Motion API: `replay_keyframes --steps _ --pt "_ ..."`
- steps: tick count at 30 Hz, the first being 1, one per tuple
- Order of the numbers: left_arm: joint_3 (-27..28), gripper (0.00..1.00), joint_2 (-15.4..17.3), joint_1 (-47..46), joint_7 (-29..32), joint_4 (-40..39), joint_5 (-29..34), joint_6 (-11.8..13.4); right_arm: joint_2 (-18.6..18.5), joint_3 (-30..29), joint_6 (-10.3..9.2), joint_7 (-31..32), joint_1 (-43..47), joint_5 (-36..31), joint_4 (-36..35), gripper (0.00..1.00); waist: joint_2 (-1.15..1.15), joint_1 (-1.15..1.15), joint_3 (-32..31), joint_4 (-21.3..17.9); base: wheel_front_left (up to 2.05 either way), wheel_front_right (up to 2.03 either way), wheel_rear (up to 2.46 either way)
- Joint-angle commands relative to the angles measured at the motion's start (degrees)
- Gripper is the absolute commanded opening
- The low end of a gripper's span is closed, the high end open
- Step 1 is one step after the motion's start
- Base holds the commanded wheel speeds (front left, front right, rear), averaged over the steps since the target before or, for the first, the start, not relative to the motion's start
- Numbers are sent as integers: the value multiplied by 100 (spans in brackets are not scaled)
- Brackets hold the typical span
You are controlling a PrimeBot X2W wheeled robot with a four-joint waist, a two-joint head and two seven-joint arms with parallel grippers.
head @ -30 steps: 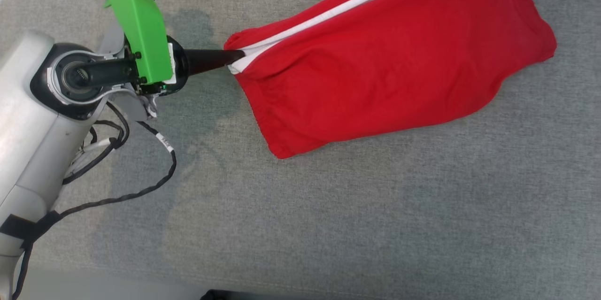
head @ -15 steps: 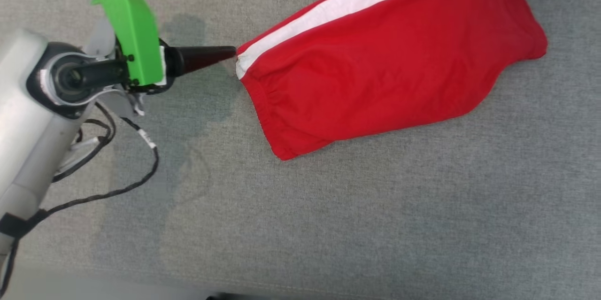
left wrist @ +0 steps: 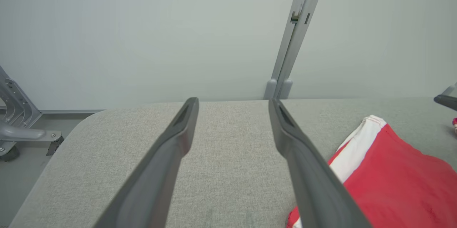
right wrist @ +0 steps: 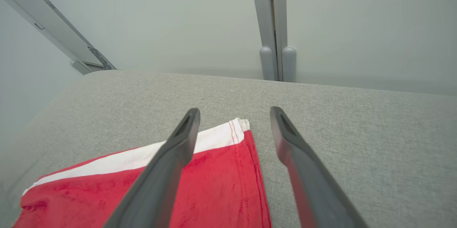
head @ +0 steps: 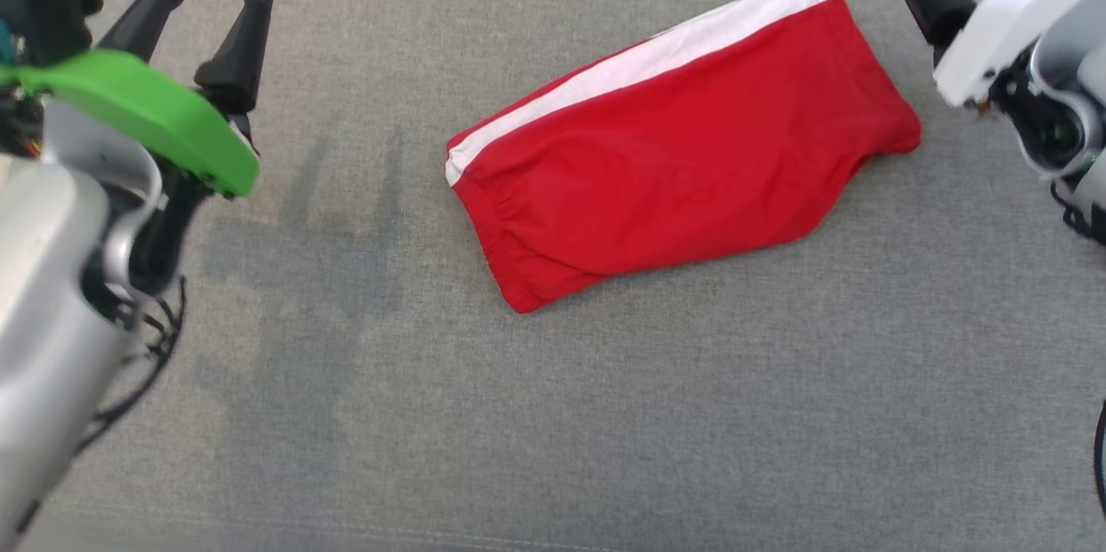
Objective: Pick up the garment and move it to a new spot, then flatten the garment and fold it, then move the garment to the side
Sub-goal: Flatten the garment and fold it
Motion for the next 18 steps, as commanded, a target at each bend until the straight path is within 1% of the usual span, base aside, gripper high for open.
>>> replay_keyframes --steps 1,3,5,7,8,9,12,15,18 --pt "39 100 -119 301 -346 -170 90 193 95 42 -1 -159 203 -117 159 100 0 0 -165 -10 0 0 0" --pt "104 100 -185 650 -826 -411 223 483 241 69 -1 -293 392 -154 446 100 0 0 -178 50 0 0 0" --pt "140 100 -302 989 -1092 -652 351 715 351 103 -1 -359 504 -274 761 100 0 0 -181 141 0 0 0" --pt "129 100 -491 1323 -1207 -869 516 883 443 119 -1 -352 640 -251 1065 100 0 0 -170 271 0 0 0" --pt "134 100 -570 1433 -1240 -935 550 919 463 128 -1 -320 669 -274 1159 100 0 0 -167 318 0 0 0" --pt "176 100 -723 1632 -1255 -1071 581 969 502 148 -1 -274 683 -332 1351 100 0 0 -154 412 0 0 0" --pt "311 100 -1002 2002 -1290 -1285 707 983 589 139 -1 -101 674 -251 1702 100 0 0 -124 621 0 0 0" --pt "604 100 -1347 2391 -1283 -1420 884 898 581 143 -1 134 541 -197 1953 100 0 0 -55 825 0 0 0" --pt "780 100 -1566 2627 -1285 -1395 1128 788 526 125 -1 362 512 -137 2166 100 0 0 2 1016 0 0 0"
